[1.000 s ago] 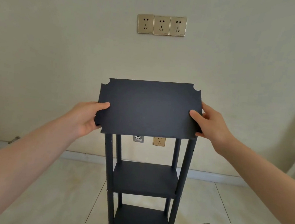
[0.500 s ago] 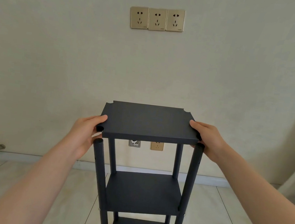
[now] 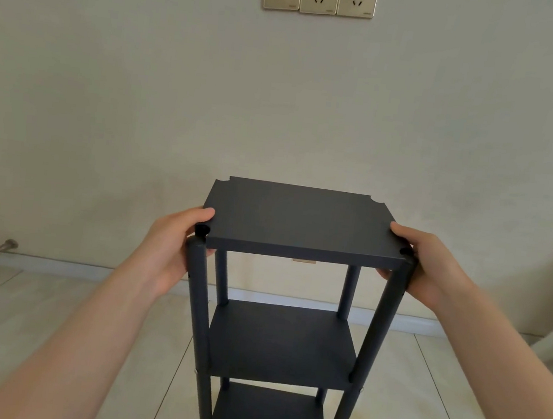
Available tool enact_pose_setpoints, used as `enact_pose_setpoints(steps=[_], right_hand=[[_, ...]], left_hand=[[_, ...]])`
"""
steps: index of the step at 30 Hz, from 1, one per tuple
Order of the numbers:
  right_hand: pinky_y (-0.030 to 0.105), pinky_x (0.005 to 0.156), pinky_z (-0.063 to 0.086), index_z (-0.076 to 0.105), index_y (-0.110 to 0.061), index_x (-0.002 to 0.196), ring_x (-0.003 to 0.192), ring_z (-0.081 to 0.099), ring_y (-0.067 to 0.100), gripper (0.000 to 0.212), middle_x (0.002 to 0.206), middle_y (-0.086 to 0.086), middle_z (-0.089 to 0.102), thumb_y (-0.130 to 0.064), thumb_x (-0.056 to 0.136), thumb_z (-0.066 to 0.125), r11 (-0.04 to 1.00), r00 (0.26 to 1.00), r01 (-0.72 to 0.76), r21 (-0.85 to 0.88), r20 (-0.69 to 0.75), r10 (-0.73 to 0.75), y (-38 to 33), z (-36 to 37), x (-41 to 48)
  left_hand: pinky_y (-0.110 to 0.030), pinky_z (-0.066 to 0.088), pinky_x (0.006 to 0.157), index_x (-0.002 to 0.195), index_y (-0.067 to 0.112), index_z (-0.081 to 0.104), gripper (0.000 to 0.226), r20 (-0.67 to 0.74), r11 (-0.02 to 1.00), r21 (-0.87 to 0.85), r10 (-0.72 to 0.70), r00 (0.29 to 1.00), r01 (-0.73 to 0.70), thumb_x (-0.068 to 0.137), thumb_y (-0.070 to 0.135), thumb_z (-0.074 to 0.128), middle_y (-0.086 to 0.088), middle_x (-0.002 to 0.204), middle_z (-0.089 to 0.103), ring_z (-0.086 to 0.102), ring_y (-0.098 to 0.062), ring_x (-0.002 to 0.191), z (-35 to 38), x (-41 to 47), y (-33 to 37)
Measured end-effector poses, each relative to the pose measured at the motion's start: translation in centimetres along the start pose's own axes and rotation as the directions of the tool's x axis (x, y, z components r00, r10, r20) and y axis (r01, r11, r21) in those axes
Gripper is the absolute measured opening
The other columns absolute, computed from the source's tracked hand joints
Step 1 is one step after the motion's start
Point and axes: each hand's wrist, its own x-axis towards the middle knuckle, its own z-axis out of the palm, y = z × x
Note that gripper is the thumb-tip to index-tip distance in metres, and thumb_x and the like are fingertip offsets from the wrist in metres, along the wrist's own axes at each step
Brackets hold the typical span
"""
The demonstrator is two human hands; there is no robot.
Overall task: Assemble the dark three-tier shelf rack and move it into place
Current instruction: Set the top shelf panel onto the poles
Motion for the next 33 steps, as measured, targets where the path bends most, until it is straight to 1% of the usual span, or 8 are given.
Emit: enact_pose_setpoints(steps=[3,6,9,15,23,25,28,33], right_hand=[[0.032,0.062,0.057,0.063,-0.025,0.121,0.066,0.071,0.014,0.030,0.094,-0.003,0.073,-0.022,0.092,0.064,0.999,0.999,0.042,0.010,0.015,-0.042,0.1,-0.4,0.3],[0.028,0.062,0.057,0.067,-0.038,0.120,0.073,0.071,0.012,0.031,0.106,-0.007,0.072,-0.022,0.095,0.058,0.994,0.990,0.104,-0.030,0.102,-0.100,0.2,-0.7,0.3],[0.025,0.063,0.057,0.070,-0.034,0.119,0.079,0.070,0.010,0.032,0.110,-0.009,0.073,-0.020,0.096,0.053,0.988,0.978,0.143,-0.057,0.158,-0.133,0.1,-0.6,0.2],[0.025,0.067,0.054,0.063,-0.028,0.130,0.082,0.067,0.010,0.035,0.119,-0.005,0.071,-0.022,0.098,0.053,0.980,0.975,0.184,-0.069,0.140,-0.174,0.3,-0.2,0.2],[0.025,0.076,0.053,0.064,-0.031,0.129,0.091,0.068,0.009,0.034,0.122,-0.007,0.070,-0.023,0.098,0.052,0.975,0.955,0.211,-0.070,0.226,-0.190,-0.1,-0.4,0.3],[0.024,0.071,0.055,0.065,-0.029,0.129,0.088,0.067,0.010,0.034,0.119,-0.007,0.071,-0.024,0.096,0.055,0.979,0.964,0.195,-0.068,0.200,-0.178,-0.2,-0.4,0.4],[0.026,0.067,0.057,0.069,-0.021,0.121,0.075,0.067,0.012,0.031,0.099,-0.003,0.073,-0.024,0.091,0.064,0.983,0.984,0.169,-0.077,0.076,-0.164,-0.5,-0.4,0.7],[0.027,0.062,0.058,0.072,-0.019,0.115,0.070,0.068,0.013,0.027,0.090,-0.002,0.074,-0.024,0.088,0.068,0.983,0.988,0.153,-0.098,0.048,-0.149,-0.7,-0.4,0.9]], left_hand=[[-0.031,0.056,0.077,0.102,0.012,0.072,0.012,-0.011,1.000,0.017,0.009,1.000,-0.009,0.095,0.018,0.064,-0.003,0.096,0.071,0.068,-0.012,0.071,0.2,-0.1,0.0],[-0.031,0.055,0.080,0.123,0.025,0.068,0.029,0.005,0.998,0.048,0.032,0.999,-0.033,0.096,0.017,0.059,0.002,0.109,0.073,0.068,-0.013,0.083,0.2,-0.2,-0.1],[-0.035,0.053,0.086,0.127,0.038,0.067,0.040,0.042,0.996,0.061,0.060,0.997,-0.063,0.096,0.015,0.056,0.004,0.116,0.072,0.066,-0.015,0.092,0.2,-0.5,0.1],[-0.032,0.052,0.085,0.122,0.041,0.070,0.038,0.090,0.992,0.074,0.095,0.991,-0.102,0.097,0.018,0.054,0.009,0.117,0.073,0.065,-0.012,0.093,0.4,-0.6,0.3],[-0.029,0.052,0.082,0.126,0.040,0.069,0.039,0.129,0.984,0.067,0.154,0.980,-0.163,0.096,0.019,0.055,0.011,0.110,0.073,0.064,-0.009,0.085,0.2,-0.2,0.7],[-0.029,0.053,0.079,0.123,0.038,0.071,0.036,0.114,0.988,0.052,0.140,0.984,-0.147,0.096,0.019,0.056,0.009,0.105,0.073,0.064,-0.010,0.082,0.3,-0.1,0.7],[-0.027,0.052,0.063,0.122,0.029,0.073,0.031,0.074,0.995,0.028,0.098,0.992,-0.100,0.097,0.018,0.058,0.003,0.094,0.068,0.060,-0.012,0.068,0.4,0.1,0.5],[-0.028,0.051,0.058,0.130,0.025,0.067,0.036,0.089,0.997,0.045,0.051,0.995,-0.055,0.096,0.017,0.060,0.001,0.100,0.065,0.059,-0.013,0.067,0.0,0.3,0.4]])
